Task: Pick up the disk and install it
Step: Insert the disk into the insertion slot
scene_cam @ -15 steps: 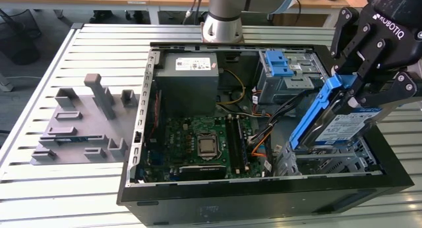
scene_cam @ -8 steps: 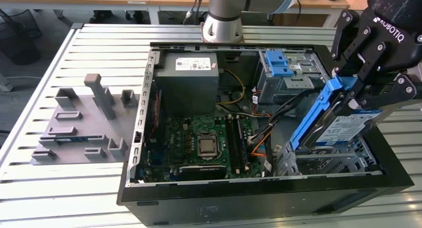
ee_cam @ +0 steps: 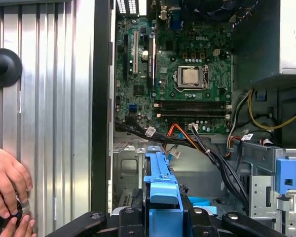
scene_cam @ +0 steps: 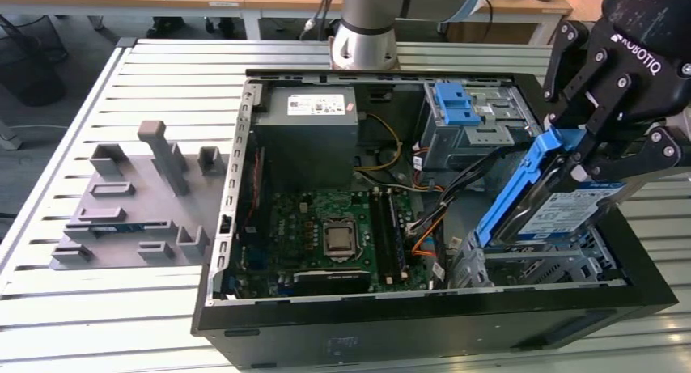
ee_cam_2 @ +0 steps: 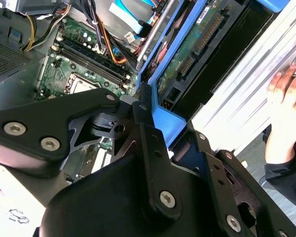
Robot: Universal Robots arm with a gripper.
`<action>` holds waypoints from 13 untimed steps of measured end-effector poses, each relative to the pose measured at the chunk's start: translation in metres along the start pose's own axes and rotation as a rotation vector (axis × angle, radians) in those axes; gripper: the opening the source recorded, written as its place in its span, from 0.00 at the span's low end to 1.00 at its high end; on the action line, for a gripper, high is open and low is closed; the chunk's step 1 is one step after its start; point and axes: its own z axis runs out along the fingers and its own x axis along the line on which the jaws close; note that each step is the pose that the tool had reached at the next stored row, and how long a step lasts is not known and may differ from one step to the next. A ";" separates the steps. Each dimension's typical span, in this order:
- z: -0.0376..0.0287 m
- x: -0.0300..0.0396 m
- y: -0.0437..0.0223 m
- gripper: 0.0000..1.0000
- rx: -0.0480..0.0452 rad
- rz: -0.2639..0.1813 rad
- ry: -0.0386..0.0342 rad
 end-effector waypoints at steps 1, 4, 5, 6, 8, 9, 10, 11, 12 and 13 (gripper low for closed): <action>0.0004 0.0000 -0.0001 0.36 0.0000 0.000 -0.0001; 0.0015 0.0000 -0.0004 0.36 0.0000 0.000 0.0000; 0.0019 0.0000 -0.0005 0.36 0.0001 0.000 0.0000; 0.0023 0.0000 -0.0006 0.36 0.0000 0.000 0.0000; 0.0030 0.0001 -0.0007 0.36 0.0000 0.000 -0.0001; 0.0033 0.0001 -0.0007 0.36 0.0001 0.000 0.0000; 0.0036 0.0001 -0.0008 0.36 0.0000 0.000 0.0000; 0.0039 0.0002 -0.0008 0.36 0.0000 0.000 0.0000; 0.0043 0.0004 -0.0008 0.36 0.0000 0.000 0.0001; 0.0046 0.0005 -0.0009 0.36 0.0000 0.000 0.0001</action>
